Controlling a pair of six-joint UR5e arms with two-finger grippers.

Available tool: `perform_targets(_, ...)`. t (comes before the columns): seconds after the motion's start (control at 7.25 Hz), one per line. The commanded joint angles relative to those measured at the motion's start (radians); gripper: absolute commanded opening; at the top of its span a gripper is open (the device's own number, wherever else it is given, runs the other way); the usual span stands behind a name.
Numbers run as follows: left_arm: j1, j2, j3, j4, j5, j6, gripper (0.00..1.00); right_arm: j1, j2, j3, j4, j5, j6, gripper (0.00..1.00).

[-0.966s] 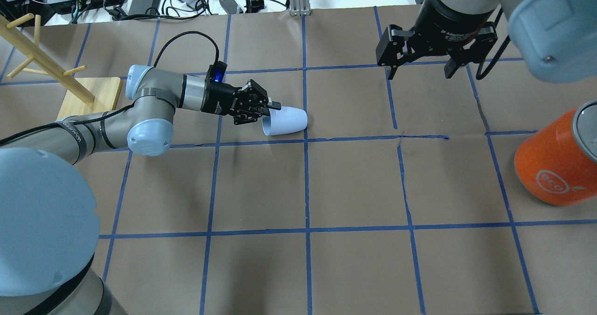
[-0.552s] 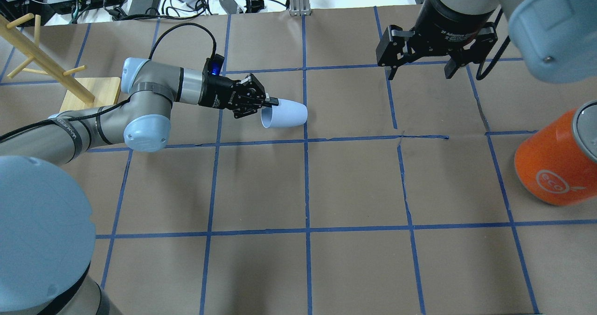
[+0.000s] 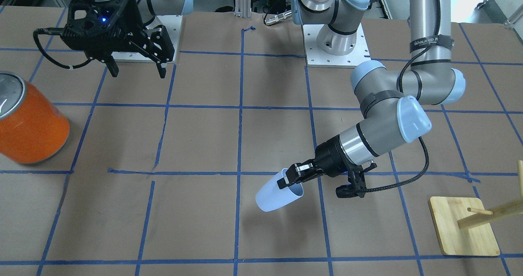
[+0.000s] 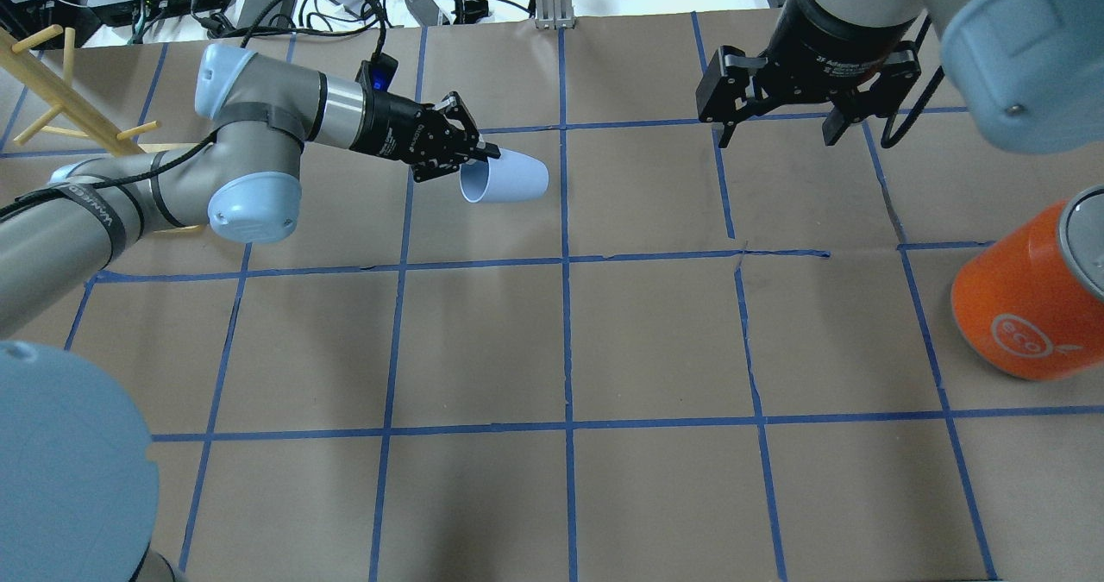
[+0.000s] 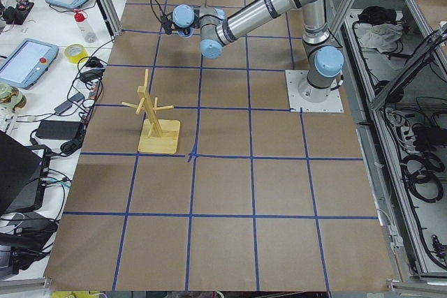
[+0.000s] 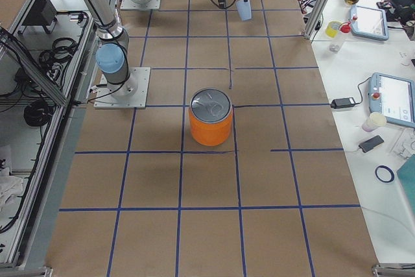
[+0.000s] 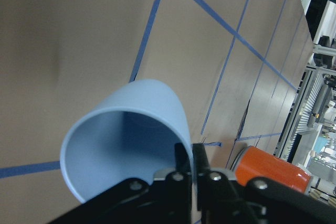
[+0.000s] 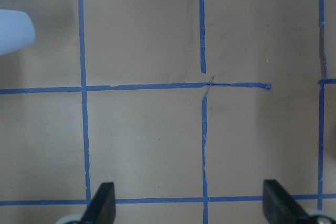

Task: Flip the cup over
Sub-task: 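Grasp the cup's closed end with the left gripper and lift it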

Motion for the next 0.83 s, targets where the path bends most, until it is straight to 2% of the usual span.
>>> perform_targets(0.0, 0.015, 0.025, 0.093, -0.106, 0.237, 0.115, 0.0, 0.0, -0.001, 0.0, 0.002, 0.0, 0.001, 1.0)
perform_targets(0.28, 0.06, 0.003, 0.24, -0.33, 0.453, 0.364, 0.0, 0.0, -0.001, 0.0, 0.001, 0.0, 0.001, 1.0)
perform_targets(0.41, 0.072, -0.018, 0.268, -0.339, 0.55, 0.499, 0.0, 0.0, -0.001, 0.0, 0.001, 0.0, 0.001, 1.0)
perform_targets(0.69, 0.097, -0.09, 0.288, -0.302, 0.592, 0.589, 0.0, 0.0, -0.001, 0.0, 0.001, 0.0, 0.001, 1.0)
